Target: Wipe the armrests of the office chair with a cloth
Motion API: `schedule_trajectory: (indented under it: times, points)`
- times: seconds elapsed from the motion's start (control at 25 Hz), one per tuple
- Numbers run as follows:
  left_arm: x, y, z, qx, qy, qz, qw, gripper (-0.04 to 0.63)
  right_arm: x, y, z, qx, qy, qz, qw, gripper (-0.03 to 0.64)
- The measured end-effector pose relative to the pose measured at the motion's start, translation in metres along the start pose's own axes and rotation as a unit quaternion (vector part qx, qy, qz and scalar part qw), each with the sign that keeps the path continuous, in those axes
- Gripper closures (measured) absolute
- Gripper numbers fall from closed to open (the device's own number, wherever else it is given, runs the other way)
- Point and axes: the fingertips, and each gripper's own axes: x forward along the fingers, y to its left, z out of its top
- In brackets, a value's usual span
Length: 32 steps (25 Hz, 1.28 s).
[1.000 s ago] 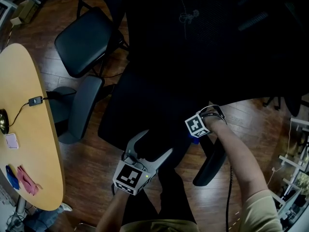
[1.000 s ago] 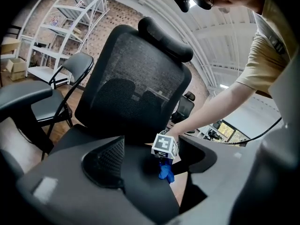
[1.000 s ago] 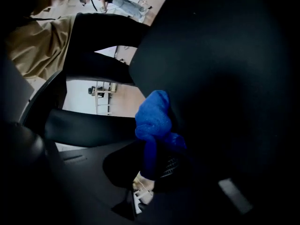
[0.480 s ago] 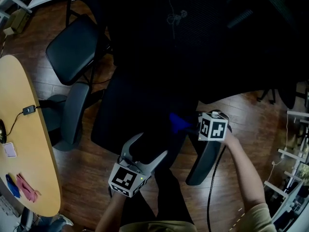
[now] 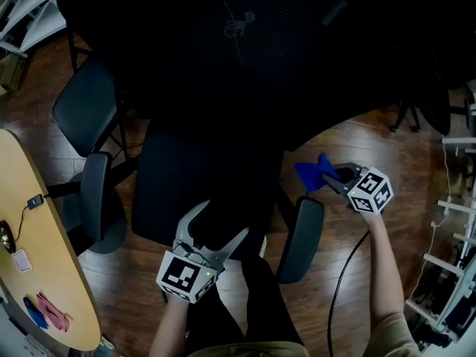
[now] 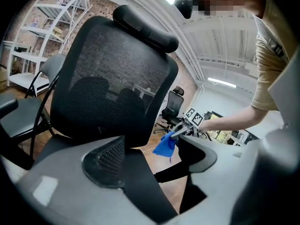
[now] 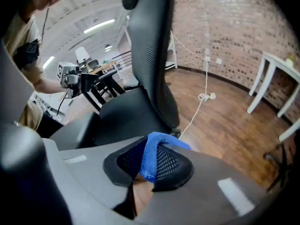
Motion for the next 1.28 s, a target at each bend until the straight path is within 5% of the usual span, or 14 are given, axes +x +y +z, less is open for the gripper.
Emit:
schedule_trajectory:
  times: [0.28,0.48,0.64,0.8,1.08,1.2,1.28]
  points:
    - [0.029,0.003,-0.008,0.039,0.023,-0.018,0.9988,0.244,0.116,0.016,-0.057,0.122,-0.016,0.16,0.98,0.588]
    - [0.04,0.009,-0.018,0.062,0.054,-0.016,0.9965,0.245,0.168,0.034,-0.074,0.148,-0.009,0.219,0.964,0.586]
    - [0.041,0.011,-0.028,0.057,0.065,-0.007,0.9963,0.245,0.154,0.048,-0.067,0.146,-0.05,0.28,0.947,0.589]
    - [0.044,0.004,-0.028,0.042,0.06,-0.004,0.9973,0.245,0.106,0.081,-0.042,0.145,-0.103,0.387,0.905,0.589]
    - [0.048,-0.014,-0.017,0.041,0.052,-0.02,0.9976,0.245,0.026,0.128,-0.01,0.171,-0.17,0.549,0.801,0.589]
    - [0.047,-0.016,-0.014,0.047,0.053,-0.026,0.9972,0.245,0.014,0.134,-0.008,0.195,-0.205,0.561,0.778,0.595]
    - [0.045,-0.016,-0.013,0.049,0.053,-0.027,0.997,0.245,0.011,0.133,-0.01,0.208,-0.235,0.55,0.774,0.595]
